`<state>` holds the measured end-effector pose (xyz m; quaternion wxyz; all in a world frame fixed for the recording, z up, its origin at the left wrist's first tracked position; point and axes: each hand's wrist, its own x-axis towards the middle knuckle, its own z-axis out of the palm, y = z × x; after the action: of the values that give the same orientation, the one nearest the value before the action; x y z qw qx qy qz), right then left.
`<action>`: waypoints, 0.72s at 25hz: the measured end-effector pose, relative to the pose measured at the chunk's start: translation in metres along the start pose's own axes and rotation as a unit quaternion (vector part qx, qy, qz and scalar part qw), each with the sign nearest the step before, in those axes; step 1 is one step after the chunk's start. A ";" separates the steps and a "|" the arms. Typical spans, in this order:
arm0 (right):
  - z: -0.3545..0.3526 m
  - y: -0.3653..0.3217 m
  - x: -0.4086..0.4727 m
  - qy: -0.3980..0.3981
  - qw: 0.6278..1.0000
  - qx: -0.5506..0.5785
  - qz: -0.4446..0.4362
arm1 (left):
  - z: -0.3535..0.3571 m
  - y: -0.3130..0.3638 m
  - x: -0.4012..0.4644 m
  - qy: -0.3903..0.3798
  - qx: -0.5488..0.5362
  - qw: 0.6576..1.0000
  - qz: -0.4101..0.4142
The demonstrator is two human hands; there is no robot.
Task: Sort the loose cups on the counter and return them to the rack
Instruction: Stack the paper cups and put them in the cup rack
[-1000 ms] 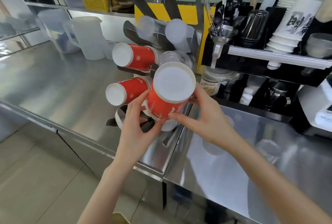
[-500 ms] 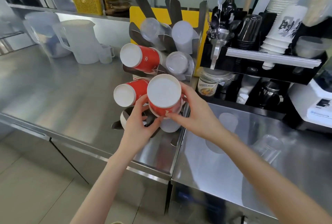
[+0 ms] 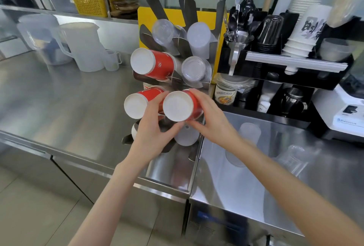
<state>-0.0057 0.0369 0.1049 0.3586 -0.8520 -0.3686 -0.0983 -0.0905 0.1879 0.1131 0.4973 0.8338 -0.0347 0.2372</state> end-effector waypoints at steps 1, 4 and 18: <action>0.002 0.004 0.001 0.001 1.000 -0.004 0.006 | 0.000 0.000 0.001 -0.004 0.010 1.000 0.017; 0.008 0.014 0.002 -0.010 0.999 -0.016 0.030 | 0.006 -0.004 0.006 -0.011 0.066 0.996 0.053; 0.006 0.000 -0.017 0.016 0.996 0.047 0.078 | 0.016 -0.014 0.010 0.006 0.120 0.993 0.019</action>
<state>-0.0187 0.0318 0.0932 0.4109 -0.8584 -0.2997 -0.0665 -0.0721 0.1833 0.0994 0.3890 0.8854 -0.0184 0.2539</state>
